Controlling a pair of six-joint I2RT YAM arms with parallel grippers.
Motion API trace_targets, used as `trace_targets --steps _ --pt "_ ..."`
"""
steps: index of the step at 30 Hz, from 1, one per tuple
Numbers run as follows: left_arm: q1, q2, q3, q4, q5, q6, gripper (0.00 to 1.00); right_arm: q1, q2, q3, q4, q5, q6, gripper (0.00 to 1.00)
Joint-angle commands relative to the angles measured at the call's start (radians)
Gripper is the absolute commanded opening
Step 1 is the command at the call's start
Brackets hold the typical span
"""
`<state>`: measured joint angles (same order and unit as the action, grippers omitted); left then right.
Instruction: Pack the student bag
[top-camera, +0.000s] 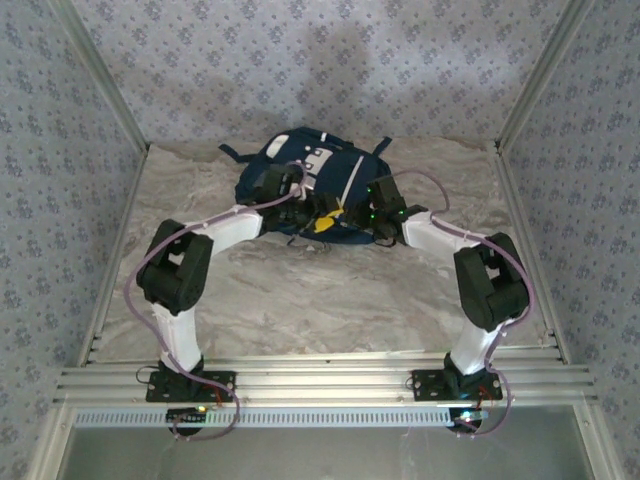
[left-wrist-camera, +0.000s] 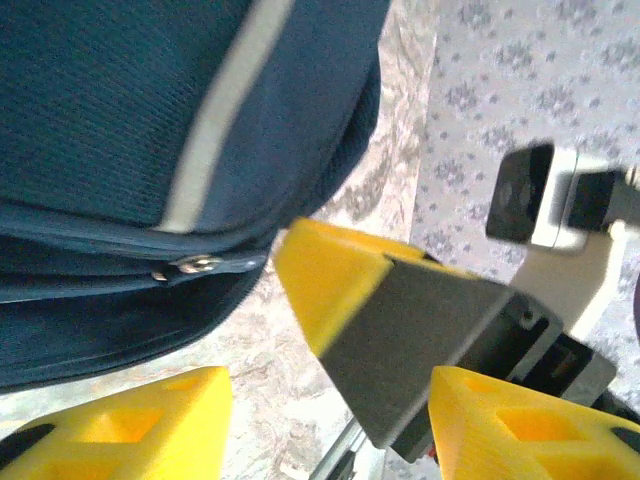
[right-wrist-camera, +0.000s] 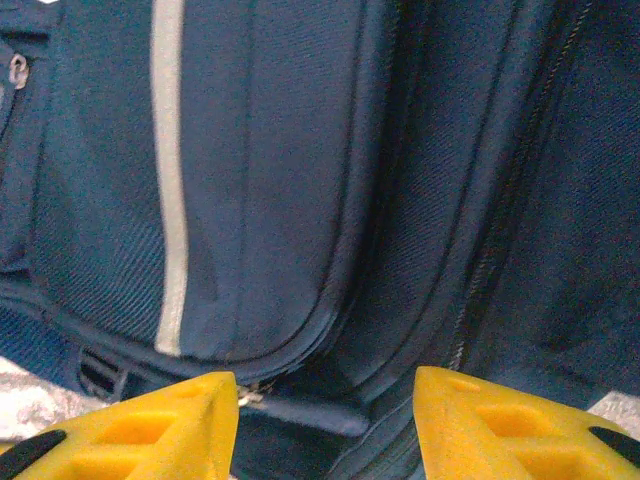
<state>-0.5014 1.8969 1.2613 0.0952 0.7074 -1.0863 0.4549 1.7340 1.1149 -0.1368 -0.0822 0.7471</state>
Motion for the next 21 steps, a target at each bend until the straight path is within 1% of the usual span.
trace_targets --steps 1,5,8,10,13,16,21 --pt "0.058 -0.070 -0.006 -0.085 -0.050 0.091 0.60 0.021 -0.023 0.053 -0.079 0.006 -0.154 0.49" --pt "0.098 -0.089 -0.035 -0.137 -0.097 0.106 0.66 0.016 -0.004 0.173 -0.222 -0.068 -0.473 0.50" --pt "0.113 -0.099 -0.075 -0.150 -0.133 0.092 0.70 0.002 0.016 0.235 -0.322 -0.127 -0.604 0.50" --pt "0.116 -0.100 -0.096 -0.146 -0.157 0.074 0.71 -0.006 0.027 0.254 -0.337 -0.169 -0.654 0.50" --pt "0.118 -0.088 -0.122 -0.121 -0.172 0.039 0.72 -0.008 0.077 0.310 -0.382 -0.174 -0.694 0.50" --pt "0.117 -0.074 -0.127 -0.101 -0.174 0.017 0.72 -0.004 0.129 0.349 -0.437 -0.172 -0.746 0.49" --pt "0.118 -0.054 -0.117 -0.104 -0.193 0.016 0.73 0.003 0.169 0.342 -0.439 -0.143 -0.773 0.47"
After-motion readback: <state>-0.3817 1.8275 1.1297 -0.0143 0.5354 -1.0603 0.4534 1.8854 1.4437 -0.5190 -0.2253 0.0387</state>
